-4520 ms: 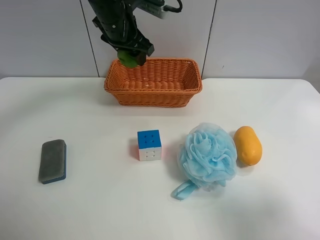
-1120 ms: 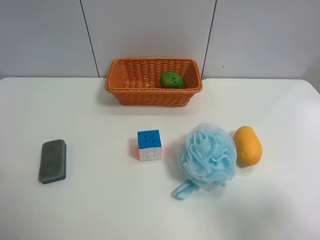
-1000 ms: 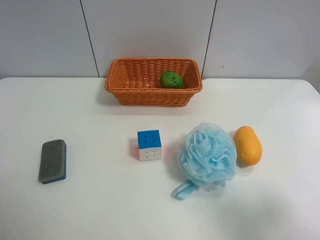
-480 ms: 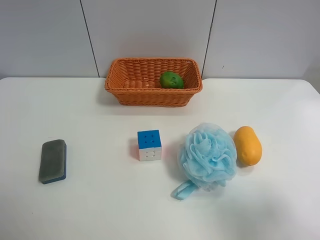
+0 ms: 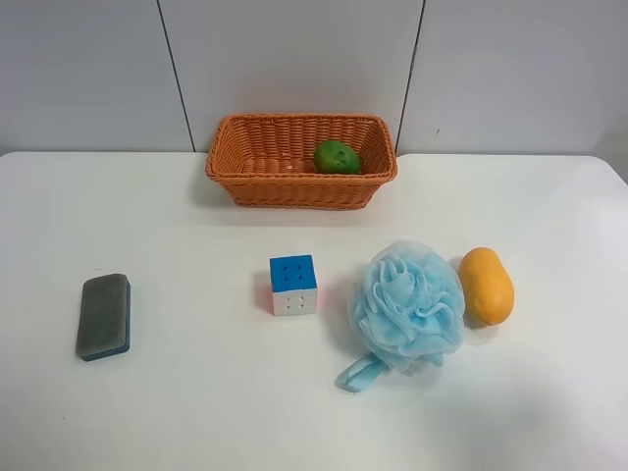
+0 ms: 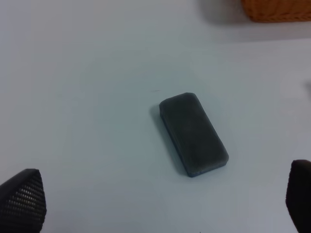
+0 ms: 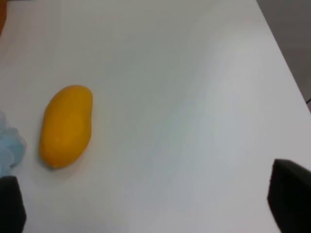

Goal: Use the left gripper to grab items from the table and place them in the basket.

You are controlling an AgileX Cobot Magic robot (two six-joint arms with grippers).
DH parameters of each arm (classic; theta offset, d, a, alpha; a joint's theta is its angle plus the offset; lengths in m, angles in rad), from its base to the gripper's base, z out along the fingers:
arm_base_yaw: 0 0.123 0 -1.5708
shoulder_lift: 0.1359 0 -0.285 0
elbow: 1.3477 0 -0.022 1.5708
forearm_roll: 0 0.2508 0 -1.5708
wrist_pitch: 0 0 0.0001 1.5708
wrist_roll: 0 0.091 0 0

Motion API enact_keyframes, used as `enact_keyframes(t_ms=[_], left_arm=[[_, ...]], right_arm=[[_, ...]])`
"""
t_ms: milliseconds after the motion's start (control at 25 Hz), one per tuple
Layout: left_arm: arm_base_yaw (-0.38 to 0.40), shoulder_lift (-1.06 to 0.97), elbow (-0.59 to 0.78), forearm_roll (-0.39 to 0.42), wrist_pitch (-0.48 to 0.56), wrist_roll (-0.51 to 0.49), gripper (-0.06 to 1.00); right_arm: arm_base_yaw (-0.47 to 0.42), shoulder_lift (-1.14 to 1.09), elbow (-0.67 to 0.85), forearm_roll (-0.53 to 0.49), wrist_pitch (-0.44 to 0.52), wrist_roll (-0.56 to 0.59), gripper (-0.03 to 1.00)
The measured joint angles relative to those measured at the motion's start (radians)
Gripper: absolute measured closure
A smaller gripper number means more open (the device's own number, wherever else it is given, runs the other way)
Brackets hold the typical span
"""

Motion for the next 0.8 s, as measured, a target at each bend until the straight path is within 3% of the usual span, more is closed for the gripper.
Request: enact_keyframes(t_ms=[800], left_arm=[[0.000,0.000,0.000,0.000,0.000,0.000,-0.05]], right_arm=[[0.000,0.000,0.000,0.000,0.000,0.000,-0.02]])
